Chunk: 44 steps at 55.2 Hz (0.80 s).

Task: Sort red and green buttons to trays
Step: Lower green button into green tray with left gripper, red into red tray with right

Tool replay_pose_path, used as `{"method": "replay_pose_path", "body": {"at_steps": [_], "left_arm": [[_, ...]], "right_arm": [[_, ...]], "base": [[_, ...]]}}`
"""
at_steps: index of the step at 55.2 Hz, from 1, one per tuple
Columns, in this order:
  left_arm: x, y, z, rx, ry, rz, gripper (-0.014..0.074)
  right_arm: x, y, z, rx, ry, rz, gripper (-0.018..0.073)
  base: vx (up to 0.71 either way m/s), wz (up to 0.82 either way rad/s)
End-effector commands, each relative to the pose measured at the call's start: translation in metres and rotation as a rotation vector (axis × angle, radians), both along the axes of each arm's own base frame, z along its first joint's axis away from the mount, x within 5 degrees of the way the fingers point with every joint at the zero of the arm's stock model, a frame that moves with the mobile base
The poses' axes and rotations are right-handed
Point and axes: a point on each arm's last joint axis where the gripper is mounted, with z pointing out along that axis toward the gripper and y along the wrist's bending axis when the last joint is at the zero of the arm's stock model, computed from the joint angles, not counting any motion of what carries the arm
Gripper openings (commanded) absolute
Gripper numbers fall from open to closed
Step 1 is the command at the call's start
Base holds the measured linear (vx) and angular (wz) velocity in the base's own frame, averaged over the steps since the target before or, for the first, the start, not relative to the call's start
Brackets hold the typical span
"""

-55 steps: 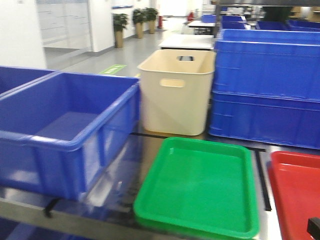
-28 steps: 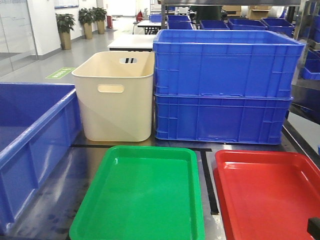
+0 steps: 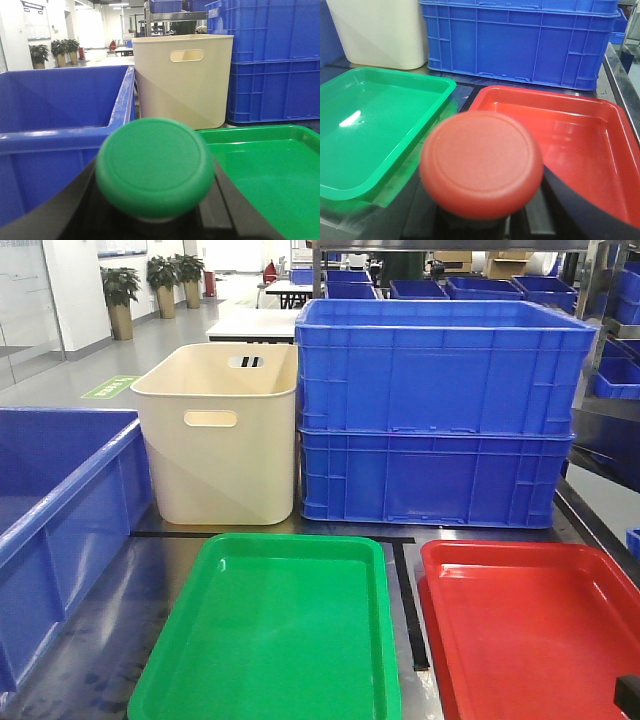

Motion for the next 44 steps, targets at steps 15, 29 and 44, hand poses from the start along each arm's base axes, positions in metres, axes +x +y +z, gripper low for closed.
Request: {"method": "replay_pose_path", "body": {"at_steps": [15,29,44], "left_arm": [[-0.001,-0.004,0.020,-0.032,-0.127,-0.042,0.0000],[0.020,-0.010,0.028,-0.143,-0.143,-0.108,0.0000],[0.110,-0.072,0.050,-0.076,-0.038,-0.638,0.0000]], "right_arm": [[0.001,0.000,0.019,0.018,-0.128,0.003,-0.0010],[0.018,0.004,0.028,0.046,-0.263,0.010,-0.0010],[0.067,0.015,0.010,-0.019,-0.276,0.013,-0.0010]], "base": [[0.00,0.00],[0.00,0.00],[0.00,0.00]]}}
